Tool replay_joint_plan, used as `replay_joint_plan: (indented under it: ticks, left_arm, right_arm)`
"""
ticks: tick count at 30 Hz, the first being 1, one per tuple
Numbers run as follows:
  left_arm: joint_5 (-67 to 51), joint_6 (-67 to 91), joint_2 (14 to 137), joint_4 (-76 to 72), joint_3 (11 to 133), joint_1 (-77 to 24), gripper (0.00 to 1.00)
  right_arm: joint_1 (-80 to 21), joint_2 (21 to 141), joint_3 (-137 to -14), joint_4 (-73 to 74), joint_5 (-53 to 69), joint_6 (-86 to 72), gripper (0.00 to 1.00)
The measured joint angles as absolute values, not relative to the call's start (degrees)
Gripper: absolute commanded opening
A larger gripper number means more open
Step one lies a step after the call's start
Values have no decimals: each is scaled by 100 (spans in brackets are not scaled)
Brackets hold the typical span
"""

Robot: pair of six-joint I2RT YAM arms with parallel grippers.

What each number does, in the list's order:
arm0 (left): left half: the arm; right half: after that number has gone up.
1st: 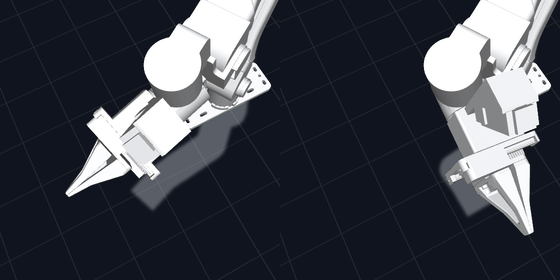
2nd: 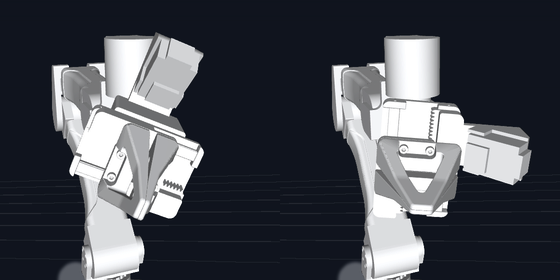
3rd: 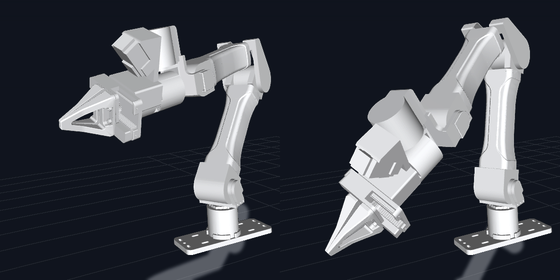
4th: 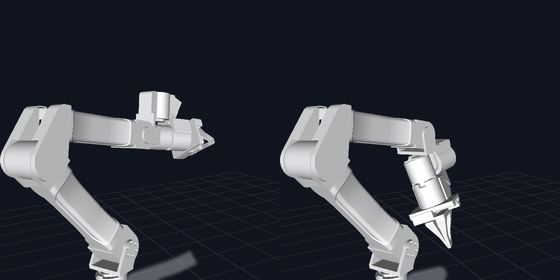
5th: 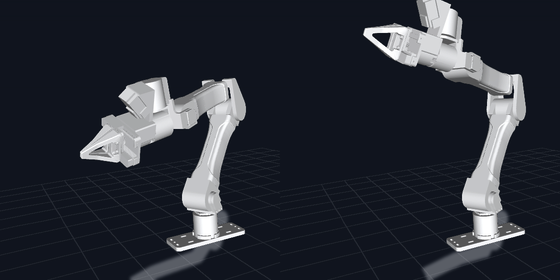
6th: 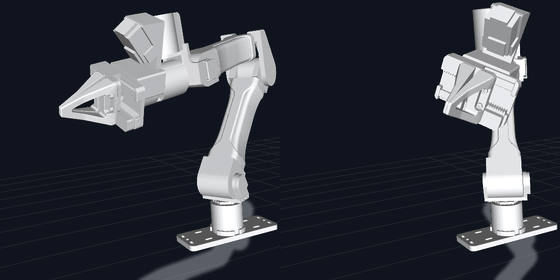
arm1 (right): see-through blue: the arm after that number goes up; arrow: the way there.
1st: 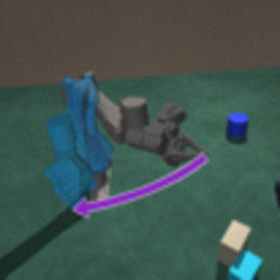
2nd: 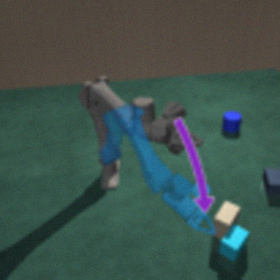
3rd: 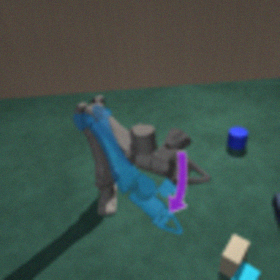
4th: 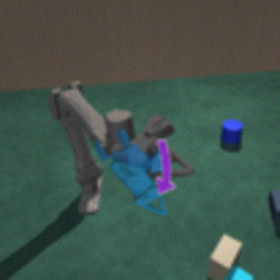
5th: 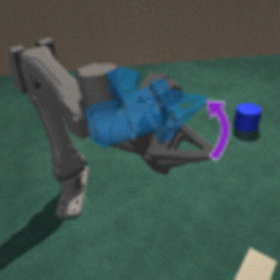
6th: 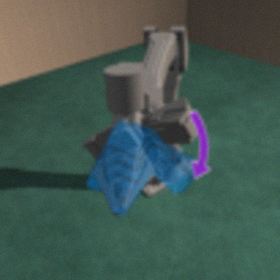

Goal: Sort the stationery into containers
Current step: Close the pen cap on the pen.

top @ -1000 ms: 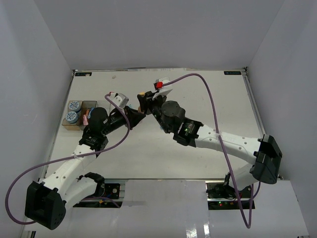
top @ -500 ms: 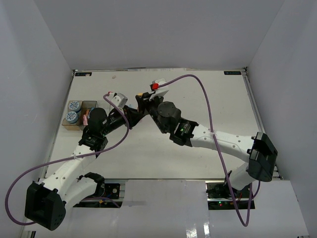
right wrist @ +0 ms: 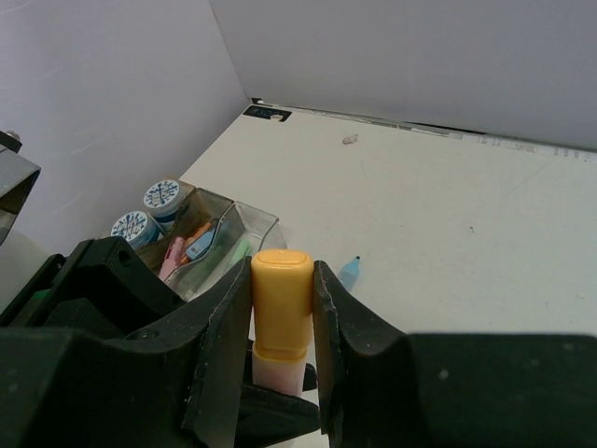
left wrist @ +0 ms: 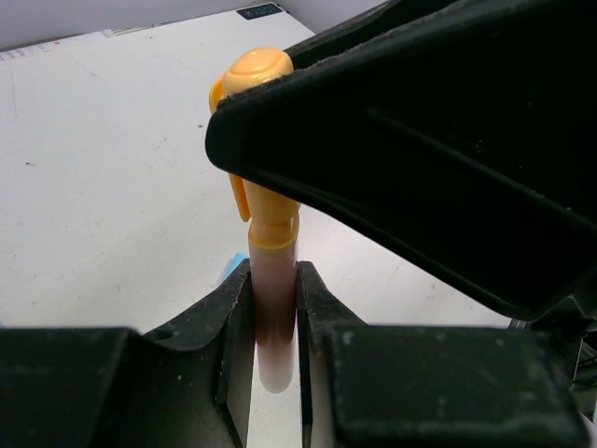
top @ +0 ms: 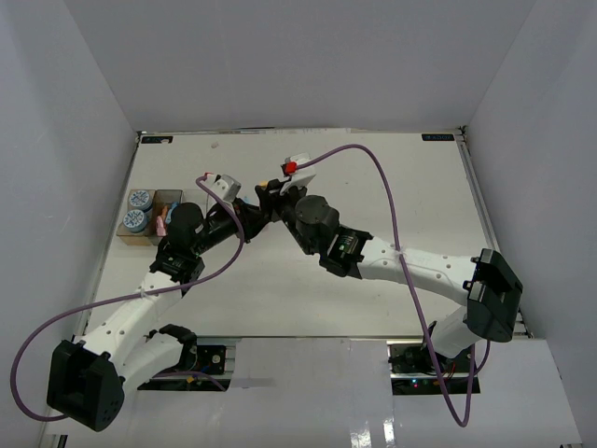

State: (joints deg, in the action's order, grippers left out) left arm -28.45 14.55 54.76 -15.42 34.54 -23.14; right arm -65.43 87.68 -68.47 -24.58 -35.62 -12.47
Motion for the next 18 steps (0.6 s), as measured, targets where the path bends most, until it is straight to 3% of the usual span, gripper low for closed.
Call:
replay_joint_plan:
  ticks: [18]
  left_arm:
    - [-2733,1817,5380,-2043,3236,-2316,11]
  right_arm:
    - [-6637,8737,-6663,-2742,-3542,-1341,22]
